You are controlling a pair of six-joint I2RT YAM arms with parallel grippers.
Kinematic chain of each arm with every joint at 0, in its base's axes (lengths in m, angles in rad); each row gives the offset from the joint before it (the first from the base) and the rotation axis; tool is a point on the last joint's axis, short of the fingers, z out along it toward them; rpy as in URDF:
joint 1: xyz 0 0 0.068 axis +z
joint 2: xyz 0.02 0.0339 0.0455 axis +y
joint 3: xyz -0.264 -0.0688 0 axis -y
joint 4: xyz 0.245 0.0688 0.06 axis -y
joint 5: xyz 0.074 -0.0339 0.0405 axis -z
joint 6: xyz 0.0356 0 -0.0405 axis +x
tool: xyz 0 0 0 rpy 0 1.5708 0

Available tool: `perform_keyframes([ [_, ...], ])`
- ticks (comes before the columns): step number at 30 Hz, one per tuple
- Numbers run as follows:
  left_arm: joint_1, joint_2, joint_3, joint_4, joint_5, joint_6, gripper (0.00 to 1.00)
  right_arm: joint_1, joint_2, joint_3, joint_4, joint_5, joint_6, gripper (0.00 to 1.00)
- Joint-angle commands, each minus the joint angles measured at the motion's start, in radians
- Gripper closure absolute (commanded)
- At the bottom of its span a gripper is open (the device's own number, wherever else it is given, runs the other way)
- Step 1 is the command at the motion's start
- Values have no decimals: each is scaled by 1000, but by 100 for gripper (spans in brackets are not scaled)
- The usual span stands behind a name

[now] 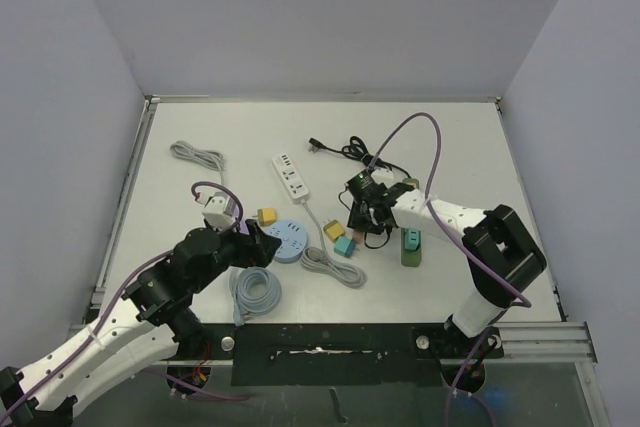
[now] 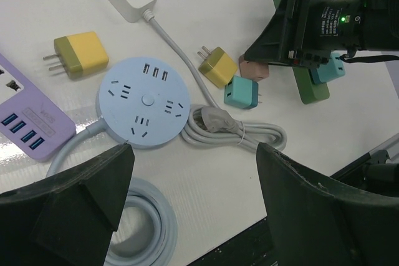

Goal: Insert the plug

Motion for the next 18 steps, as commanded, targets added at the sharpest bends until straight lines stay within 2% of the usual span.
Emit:
perform_keyframes([
  [1, -1, 3, -11, 99, 13, -37, 22, -11, -29, -33, 47, -14, -2, 81],
  [9, -1, 9, -46, 242, 17, -123, 22, -19, -235, -110, 239, -25, -31, 82],
  [13, 1, -14, -6, 294, -17, -241, 22, -20, -376, -137, 396, -166, -17, 82],
  [18, 3, -51, -42, 475, -22, -349, 22, 6, -517, -172, 614, -269, 19, 82],
])
